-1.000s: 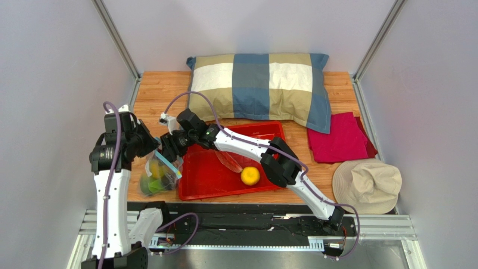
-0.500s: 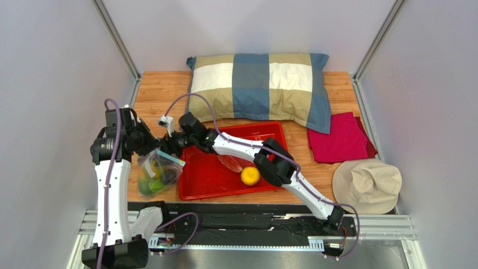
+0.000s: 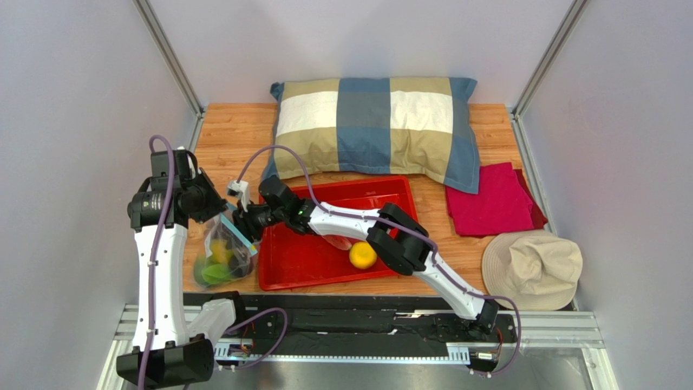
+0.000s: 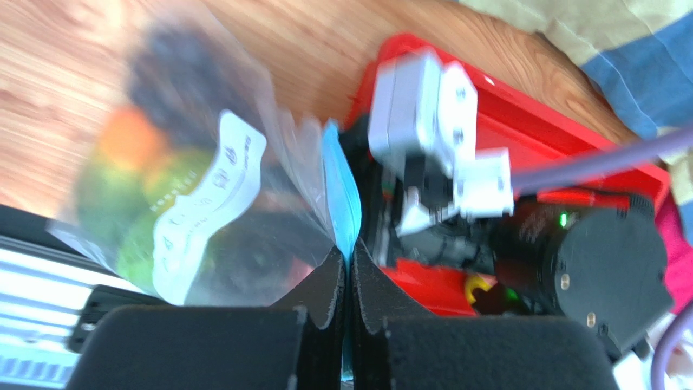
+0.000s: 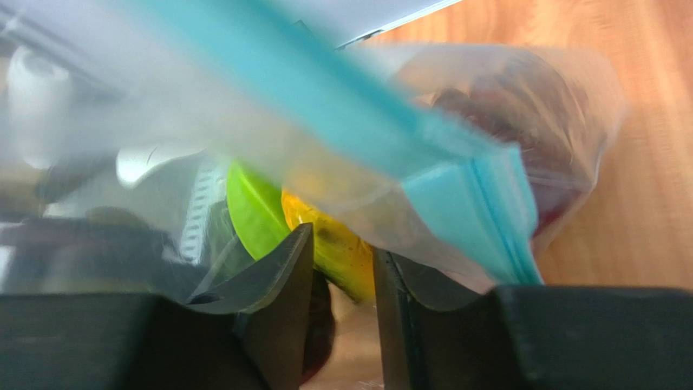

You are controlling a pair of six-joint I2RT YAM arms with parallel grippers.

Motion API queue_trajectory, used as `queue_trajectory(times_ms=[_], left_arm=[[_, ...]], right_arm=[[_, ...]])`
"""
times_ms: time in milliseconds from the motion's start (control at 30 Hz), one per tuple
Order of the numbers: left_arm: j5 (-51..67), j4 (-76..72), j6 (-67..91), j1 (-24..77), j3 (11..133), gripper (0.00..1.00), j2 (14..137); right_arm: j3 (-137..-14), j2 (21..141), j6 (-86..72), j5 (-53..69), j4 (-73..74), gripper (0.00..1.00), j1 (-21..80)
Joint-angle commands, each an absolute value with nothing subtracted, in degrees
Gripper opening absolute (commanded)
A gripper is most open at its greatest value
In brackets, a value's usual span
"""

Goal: Open the zip-top bag and remove the fake food

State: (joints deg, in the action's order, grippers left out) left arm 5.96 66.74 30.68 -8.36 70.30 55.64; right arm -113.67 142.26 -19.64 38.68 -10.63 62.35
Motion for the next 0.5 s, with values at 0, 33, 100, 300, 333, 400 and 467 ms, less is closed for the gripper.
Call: queue_trajectory(times_ms=[0,33,100,300,333,400,467], left_arm=[[2.29,67.59,25.14,-8.17,76.55,0.00,57.04],[2.46,67.59,24.96,-8.17,76.47,0.00,57.13],[2.99,67.24,25.05,-8.26,76.38,0.00,57.30],[6.50,66.71,26.28,-8.17,77.60,0.00,56.87],[7.72,66.71,26.02,-8.17,77.87,0.00,56.87],[10.27,66.53,25.49,-8.26,78.48,0.00,57.30],[15.10,66.27,26.10,-8.17,78.66,0.00,58.27]], right_arm=[[-108.13,134.13,-21.88,41.13,-18.36,0.45,62.93],[-107.67,133.43,-22.06,40.61,-18.72,0.48,62.93],[-107.32,132.19,-22.50,40.95,-18.98,0.51,62.93],[-108.19,133.42,-26.36,43.33,-23.90,0.63,62.84],[-108.19,133.50,-26.54,43.50,-24.08,0.65,62.84],[-108.54,134.38,-25.76,44.55,-24.44,0.70,63.02],[-109.42,135.26,-24.44,45.00,-23.21,0.73,63.19]])
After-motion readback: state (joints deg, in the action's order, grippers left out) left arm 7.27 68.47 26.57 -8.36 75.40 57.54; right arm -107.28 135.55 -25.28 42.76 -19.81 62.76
